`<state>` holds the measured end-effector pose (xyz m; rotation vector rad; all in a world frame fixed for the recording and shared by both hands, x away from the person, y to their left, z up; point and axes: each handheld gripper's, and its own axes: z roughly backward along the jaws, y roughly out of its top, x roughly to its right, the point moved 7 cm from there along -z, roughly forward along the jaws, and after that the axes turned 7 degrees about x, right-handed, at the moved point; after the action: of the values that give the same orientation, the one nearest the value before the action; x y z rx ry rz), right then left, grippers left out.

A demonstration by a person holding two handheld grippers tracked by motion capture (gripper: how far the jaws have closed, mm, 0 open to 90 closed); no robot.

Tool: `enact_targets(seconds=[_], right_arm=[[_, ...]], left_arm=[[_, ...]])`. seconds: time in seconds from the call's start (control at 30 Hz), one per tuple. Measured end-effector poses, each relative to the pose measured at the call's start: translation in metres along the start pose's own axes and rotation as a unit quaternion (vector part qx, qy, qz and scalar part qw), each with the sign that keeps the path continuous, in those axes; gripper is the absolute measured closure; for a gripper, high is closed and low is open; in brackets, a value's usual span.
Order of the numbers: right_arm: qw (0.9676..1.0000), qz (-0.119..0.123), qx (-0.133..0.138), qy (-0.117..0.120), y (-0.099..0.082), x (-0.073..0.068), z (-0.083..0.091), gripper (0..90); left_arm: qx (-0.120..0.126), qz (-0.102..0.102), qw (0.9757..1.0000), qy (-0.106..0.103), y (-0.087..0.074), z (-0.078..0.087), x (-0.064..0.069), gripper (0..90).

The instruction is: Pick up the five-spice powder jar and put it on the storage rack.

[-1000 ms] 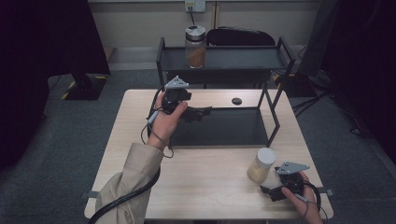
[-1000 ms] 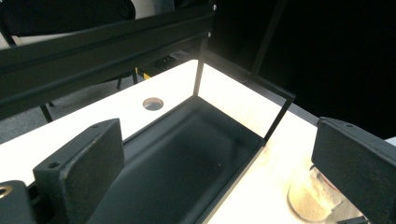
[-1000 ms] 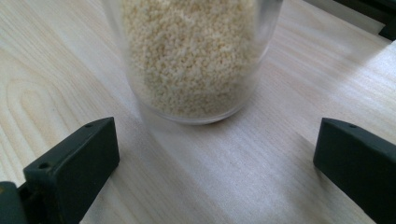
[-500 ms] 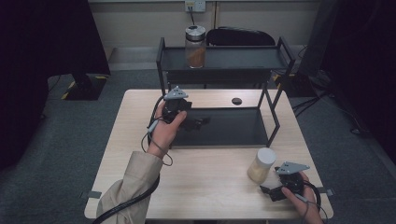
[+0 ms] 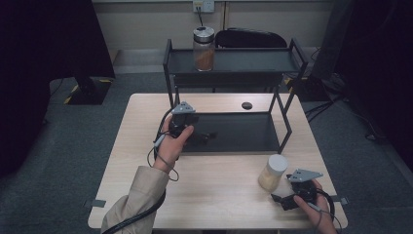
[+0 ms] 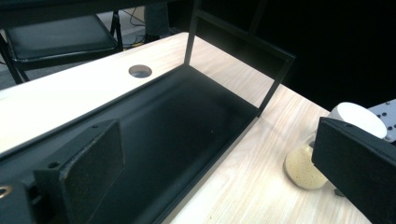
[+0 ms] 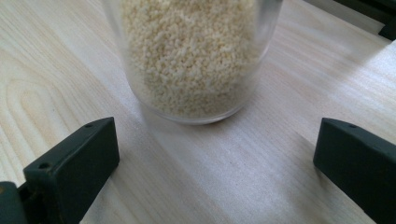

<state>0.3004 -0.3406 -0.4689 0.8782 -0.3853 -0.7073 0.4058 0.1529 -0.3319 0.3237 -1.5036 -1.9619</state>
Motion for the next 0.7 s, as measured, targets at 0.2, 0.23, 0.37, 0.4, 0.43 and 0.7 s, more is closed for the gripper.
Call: enact_targets(seconds=[0.2,0.23,0.37,0.4,0.43,0.7], right_arm=[[1.0,0.0,0.0,0.0,0.0,0.0,0.0,0.0],[1.0,0.0,0.0,0.0,0.0,0.0,0.0,0.0],[1.0,0.0,0.0,0.0,0.0,0.0,0.0,0.0],[1.0,0.0,0.0,0.0,0.0,0.0,0.0,0.0],[1.0,0.0,0.0,0.0,0.0,0.0,0.0,0.0],[1.0,0.0,0.0,0.0,0.0,0.0,0.0,0.0]], left_arm=[[-0.005,0.003,1.0,-0.001,-0.01,0.0,-0.002,1.7],[-0.005,0.004,1.0,-0.001,-0.012,0.0,-0.002,1.8],[-0.007,0.004,1.0,-0.001,-0.019,0.0,-0.002,1.8],[-0.007,0.004,1.0,-0.002,-0.02,0.0,-0.002,1.8],[-0.006,0.005,1.0,-0.002,-0.022,0.0,-0.002,1.8],[-0.016,0.001,0.9999,-0.003,-0.035,0.0,-0.002,1.8]])
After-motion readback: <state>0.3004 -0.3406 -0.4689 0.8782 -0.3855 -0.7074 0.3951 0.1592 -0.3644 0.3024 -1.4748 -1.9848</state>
